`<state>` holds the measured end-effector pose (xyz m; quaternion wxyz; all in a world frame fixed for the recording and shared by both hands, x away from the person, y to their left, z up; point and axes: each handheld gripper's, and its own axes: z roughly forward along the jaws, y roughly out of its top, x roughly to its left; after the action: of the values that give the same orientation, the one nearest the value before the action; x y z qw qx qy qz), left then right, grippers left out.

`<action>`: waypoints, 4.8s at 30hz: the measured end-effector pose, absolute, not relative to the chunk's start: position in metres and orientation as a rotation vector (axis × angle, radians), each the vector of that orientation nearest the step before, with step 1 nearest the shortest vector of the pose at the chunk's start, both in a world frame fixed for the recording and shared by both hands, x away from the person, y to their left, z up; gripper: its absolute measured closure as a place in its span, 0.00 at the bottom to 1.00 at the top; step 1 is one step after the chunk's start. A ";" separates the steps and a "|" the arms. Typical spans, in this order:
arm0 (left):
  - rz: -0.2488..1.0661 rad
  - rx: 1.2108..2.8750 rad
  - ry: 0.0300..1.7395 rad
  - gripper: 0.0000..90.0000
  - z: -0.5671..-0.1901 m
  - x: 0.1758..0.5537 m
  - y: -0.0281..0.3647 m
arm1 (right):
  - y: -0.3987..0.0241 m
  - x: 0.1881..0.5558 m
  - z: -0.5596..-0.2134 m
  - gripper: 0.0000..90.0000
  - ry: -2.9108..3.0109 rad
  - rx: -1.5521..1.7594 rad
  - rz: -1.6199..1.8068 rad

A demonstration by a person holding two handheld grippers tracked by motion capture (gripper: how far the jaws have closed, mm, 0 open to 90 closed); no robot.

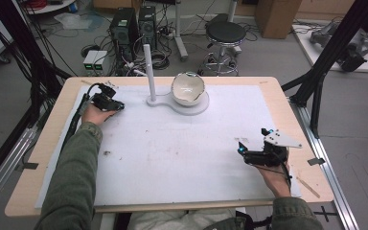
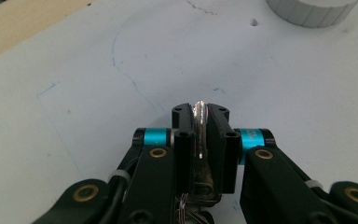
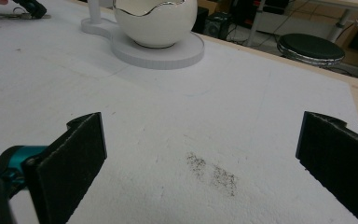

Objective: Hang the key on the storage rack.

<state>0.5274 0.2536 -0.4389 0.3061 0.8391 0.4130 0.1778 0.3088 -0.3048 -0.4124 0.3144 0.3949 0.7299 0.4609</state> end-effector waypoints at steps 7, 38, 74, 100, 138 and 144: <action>0.514 2.285 1.059 0.93 -0.434 0.522 0.246 | -0.305 0.309 -0.412 0.01 1.920 1.043 1.212; 0.559 2.175 1.053 0.98 -0.378 0.492 0.256 | -0.307 0.306 -0.408 0.01 1.892 1.038 1.247; 0.615 1.920 0.976 0.98 -0.305 0.451 0.272 | -0.308 0.307 -0.407 0.01 1.875 1.050 1.276; 0.639 1.899 0.870 0.98 -0.257 0.452 0.237 | -0.311 0.309 -0.407 0.01 1.856 1.072 1.292; 0.631 1.914 0.805 0.98 -0.236 0.488 0.163 | -0.316 0.307 -0.407 0.01 1.836 1.095 1.314; 0.626 1.889 0.812 0.98 -0.240 0.494 0.154 | -0.319 0.304 -0.407 0.01 1.832 1.110 1.325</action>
<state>0.4937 0.1540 -0.2401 0.4760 0.7730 0.3322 0.2561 0.3037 -0.3188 -0.4068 0.3063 0.4195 0.6924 0.5008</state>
